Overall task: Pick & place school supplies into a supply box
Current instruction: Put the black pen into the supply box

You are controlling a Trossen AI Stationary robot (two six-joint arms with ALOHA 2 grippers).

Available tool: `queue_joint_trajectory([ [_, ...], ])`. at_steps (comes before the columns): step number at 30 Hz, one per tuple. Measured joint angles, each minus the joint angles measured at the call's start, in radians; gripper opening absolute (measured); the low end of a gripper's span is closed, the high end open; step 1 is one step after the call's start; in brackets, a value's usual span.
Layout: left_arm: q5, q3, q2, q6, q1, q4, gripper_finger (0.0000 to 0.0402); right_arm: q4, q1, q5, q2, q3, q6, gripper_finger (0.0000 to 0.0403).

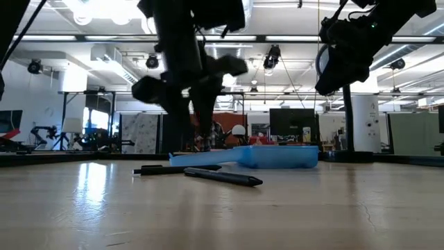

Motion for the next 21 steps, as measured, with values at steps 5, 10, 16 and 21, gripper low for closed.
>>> queue_joint_trajectory([
  [5, 0.041, -0.054, 0.000, 0.017, -0.002, 0.000, 0.0128, 0.000, 0.000, 0.000, 0.002, -0.007, 0.000, 0.0173],
  [10, 0.045, -0.105, 0.000, 0.012, -0.002, 0.058, 0.0128, 0.002, -0.001, 0.001, 0.003, -0.018, 0.000, 0.0171],
  [16, 0.026, -0.164, 0.000, 0.007, 0.000, 0.144, 0.0128, 0.001, -0.001, 0.002, 0.003, -0.034, 0.004, 0.0173],
  [21, 0.011, -0.218, 0.000, -0.013, 0.002, 0.218, 0.0128, 0.002, -0.001, 0.004, 0.003, -0.039, 0.003, 0.0173],
])
